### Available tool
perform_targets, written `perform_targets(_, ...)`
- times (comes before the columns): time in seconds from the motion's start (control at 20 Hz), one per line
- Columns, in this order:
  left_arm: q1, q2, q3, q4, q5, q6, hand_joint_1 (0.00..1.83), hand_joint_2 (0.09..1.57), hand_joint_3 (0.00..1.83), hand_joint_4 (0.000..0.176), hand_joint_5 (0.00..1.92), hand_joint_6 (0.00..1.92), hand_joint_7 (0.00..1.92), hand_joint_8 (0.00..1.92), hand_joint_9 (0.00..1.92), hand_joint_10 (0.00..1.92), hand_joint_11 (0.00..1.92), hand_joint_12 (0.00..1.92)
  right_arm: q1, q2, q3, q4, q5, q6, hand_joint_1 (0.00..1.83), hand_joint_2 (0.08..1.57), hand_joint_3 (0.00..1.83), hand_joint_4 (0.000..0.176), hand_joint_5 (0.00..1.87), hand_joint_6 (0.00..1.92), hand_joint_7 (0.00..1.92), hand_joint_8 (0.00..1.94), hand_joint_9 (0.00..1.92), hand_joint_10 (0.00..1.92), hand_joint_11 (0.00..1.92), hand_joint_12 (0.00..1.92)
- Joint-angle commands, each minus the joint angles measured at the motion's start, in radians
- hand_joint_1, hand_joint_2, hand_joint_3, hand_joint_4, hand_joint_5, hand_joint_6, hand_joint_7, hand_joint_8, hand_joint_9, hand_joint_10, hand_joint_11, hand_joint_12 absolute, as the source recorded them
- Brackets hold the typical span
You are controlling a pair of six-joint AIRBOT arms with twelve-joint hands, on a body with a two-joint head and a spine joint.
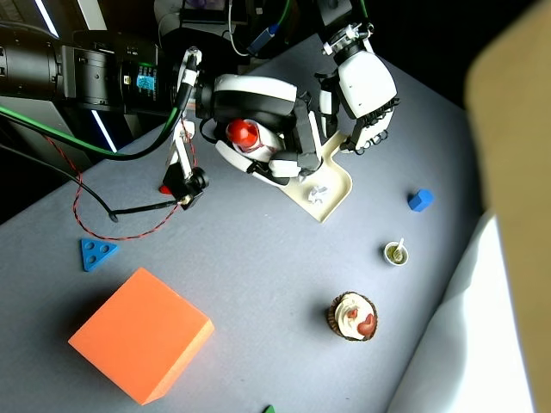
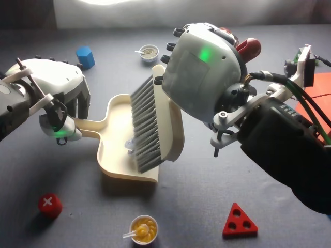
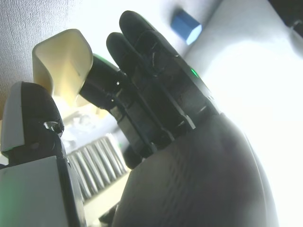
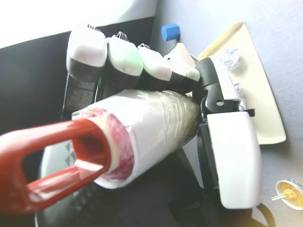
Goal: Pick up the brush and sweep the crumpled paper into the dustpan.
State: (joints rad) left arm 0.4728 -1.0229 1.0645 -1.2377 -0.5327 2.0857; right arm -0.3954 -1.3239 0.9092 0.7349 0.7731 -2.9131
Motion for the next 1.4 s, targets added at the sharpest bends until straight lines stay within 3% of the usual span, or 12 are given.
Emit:
perform_targets(0.0, -0.003, 0.005, 0.003, 0.037, -0.059, 0.000, 1.27, 1.04, 0.00, 0.000, 1.17, 0.83, 1.19, 0.46, 1.05, 0.00, 0.96, 0.14, 0.018, 0.005, -0.010, -0.075, 0.101, -0.011, 0.81, 1.41, 0.00, 0.069, 1.11, 1.92, 1.21, 1.94, 1.22, 1.92, 1.22, 1.92)
perform_targets(0.55, -0.003, 0.006, 0.003, 0.030, -0.054, 0.001, 1.27, 1.04, 0.00, 0.000, 1.15, 0.86, 1.17, 0.51, 1.04, 0.00, 0.96, 0.14, 0.028, 0.026, -0.027, -0.101, 0.135, -0.011, 0.81, 1.42, 0.00, 0.069, 1.12, 1.92, 1.20, 1.94, 1.20, 1.92, 1.21, 1.92)
perform_targets(0.9, -0.003, 0.007, 0.003, 0.024, -0.052, 0.001, 1.27, 1.04, 0.00, 0.000, 1.14, 0.87, 1.17, 0.50, 1.03, 0.00, 0.96, 0.14, 0.027, 0.092, -0.070, -0.047, 0.177, 0.010, 0.81, 1.41, 0.00, 0.067, 1.14, 1.92, 1.22, 1.94, 1.23, 1.92, 1.23, 1.92)
perform_targets(1.1, -0.004, 0.008, 0.001, 0.022, -0.053, 0.001, 1.27, 1.04, 0.00, 0.000, 1.15, 0.86, 1.16, 0.50, 1.03, 0.00, 0.96, 0.14, 0.027, 0.107, -0.073, 0.005, 0.195, 0.069, 0.81, 1.42, 0.00, 0.066, 1.14, 1.92, 1.23, 1.94, 1.24, 1.92, 1.23, 1.92)
perform_targets(1.35, -0.005, 0.008, 0.000, 0.021, -0.058, 0.001, 1.27, 1.04, 0.00, 0.000, 1.15, 0.84, 1.17, 0.51, 1.04, 0.00, 0.95, 0.14, 0.000, 0.126, -0.046, 0.005, 0.206, 0.206, 0.80, 1.41, 0.00, 0.065, 1.13, 1.92, 1.22, 1.94, 1.22, 1.92, 1.21, 1.92)
